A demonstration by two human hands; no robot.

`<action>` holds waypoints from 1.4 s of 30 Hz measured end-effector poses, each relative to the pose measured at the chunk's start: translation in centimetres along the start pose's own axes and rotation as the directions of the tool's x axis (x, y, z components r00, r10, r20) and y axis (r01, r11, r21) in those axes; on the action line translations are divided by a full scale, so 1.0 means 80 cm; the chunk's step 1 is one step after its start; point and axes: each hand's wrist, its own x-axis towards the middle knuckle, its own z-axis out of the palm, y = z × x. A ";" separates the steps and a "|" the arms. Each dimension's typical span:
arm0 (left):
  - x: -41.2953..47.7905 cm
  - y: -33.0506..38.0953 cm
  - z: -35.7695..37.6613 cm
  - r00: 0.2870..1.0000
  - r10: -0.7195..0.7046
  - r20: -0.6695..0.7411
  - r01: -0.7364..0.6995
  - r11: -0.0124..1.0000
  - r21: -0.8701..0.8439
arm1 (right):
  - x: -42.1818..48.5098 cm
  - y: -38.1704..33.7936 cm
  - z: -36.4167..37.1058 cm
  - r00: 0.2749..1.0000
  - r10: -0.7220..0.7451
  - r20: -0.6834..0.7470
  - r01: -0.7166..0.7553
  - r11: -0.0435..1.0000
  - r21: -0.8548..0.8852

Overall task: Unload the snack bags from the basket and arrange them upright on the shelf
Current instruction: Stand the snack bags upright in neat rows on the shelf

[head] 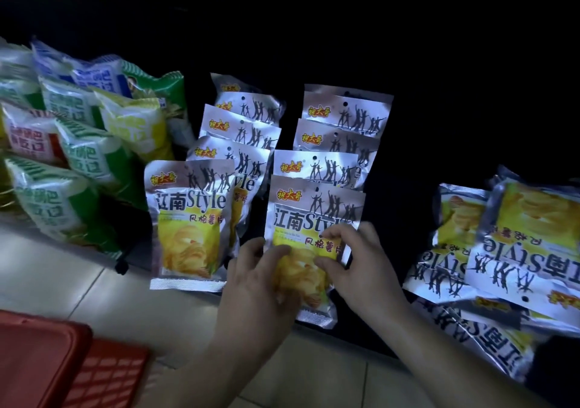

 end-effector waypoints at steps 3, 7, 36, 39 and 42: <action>-0.003 -0.008 0.002 1.000 0.009 0.004 -0.009 1.000 -0.003 | 0.000 0.001 0.000 0.999 -0.033 -0.038 0.032 0.999 -0.027; -0.004 -0.013 0.002 0.999 0.041 -0.015 -0.040 0.999 0.034 | -0.009 0.009 -0.002 0.997 -0.031 0.064 0.028 0.999 0.042; -0.003 -0.014 0.023 0.988 0.151 -0.027 -0.145 0.977 0.158 | -0.024 0.029 -0.002 0.978 0.046 0.204 -0.097 0.964 0.249; -0.006 -0.014 0.024 0.986 0.164 -0.033 -0.158 0.977 0.145 | -0.027 0.028 0.002 0.979 0.070 0.192 -0.125 0.948 0.294; -0.006 -0.012 0.023 0.984 0.174 -0.034 -0.167 0.975 0.149 | -0.031 0.030 0.002 0.979 0.061 0.193 -0.114 0.953 0.280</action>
